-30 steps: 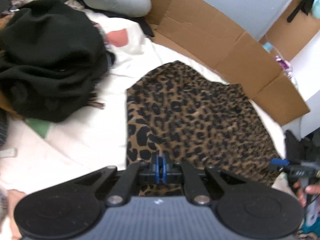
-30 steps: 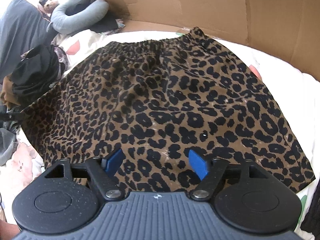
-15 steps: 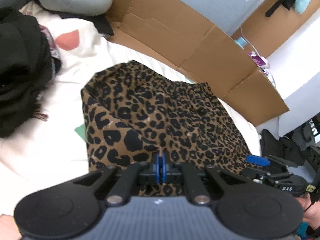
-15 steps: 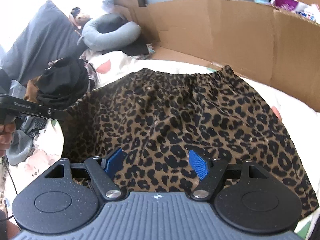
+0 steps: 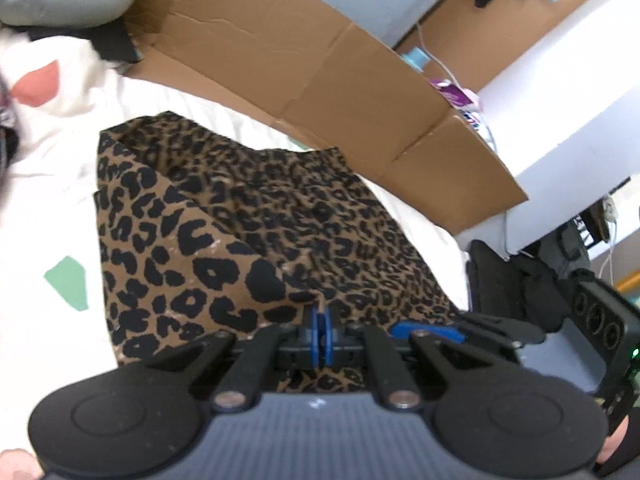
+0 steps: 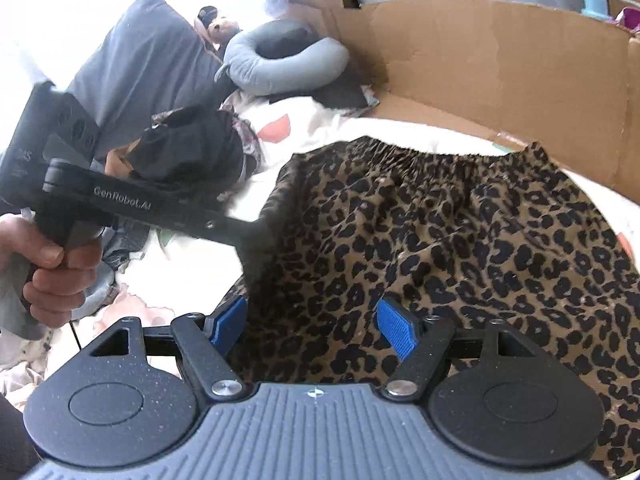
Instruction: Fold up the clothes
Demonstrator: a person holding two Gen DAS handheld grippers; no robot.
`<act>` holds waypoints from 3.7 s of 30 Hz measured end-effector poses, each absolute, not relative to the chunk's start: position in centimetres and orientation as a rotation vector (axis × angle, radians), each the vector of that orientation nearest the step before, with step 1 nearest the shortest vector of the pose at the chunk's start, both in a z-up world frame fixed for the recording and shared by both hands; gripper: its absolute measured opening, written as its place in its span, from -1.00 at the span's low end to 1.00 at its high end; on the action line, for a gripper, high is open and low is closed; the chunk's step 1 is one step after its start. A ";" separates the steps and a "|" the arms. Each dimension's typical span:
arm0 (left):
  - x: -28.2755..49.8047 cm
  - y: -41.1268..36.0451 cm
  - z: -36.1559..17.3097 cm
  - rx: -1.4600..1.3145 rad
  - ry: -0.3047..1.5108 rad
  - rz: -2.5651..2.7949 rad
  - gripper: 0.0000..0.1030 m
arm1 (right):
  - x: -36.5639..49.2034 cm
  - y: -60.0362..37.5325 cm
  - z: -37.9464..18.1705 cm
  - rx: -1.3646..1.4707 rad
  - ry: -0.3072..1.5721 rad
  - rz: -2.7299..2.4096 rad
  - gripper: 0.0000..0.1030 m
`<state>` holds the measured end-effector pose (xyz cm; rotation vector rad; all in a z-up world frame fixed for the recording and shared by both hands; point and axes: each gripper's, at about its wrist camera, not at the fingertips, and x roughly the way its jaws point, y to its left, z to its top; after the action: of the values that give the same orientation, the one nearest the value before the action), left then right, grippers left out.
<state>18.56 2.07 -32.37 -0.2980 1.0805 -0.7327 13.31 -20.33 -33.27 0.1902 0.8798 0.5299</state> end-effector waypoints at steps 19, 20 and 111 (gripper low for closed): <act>17.3 -3.3 -32.0 -0.335 1.084 -0.840 -0.92 | 15.1 -18.7 -34.6 0.170 0.876 0.469 -0.67; 17.2 -3.4 -32.0 -0.327 1.083 -0.838 -0.91 | 15.0 -18.7 -34.8 0.162 0.878 0.464 -0.93; 18.3 3.9 -40.8 0.296 1.372 -0.768 -0.15 | 3.3 -45.6 -42.8 0.856 0.747 -0.293 -0.87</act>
<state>18.28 3.93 -40.81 0.2964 1.3719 -0.7684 3.26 -45.56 -42.77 0.8564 0.7473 -0.2930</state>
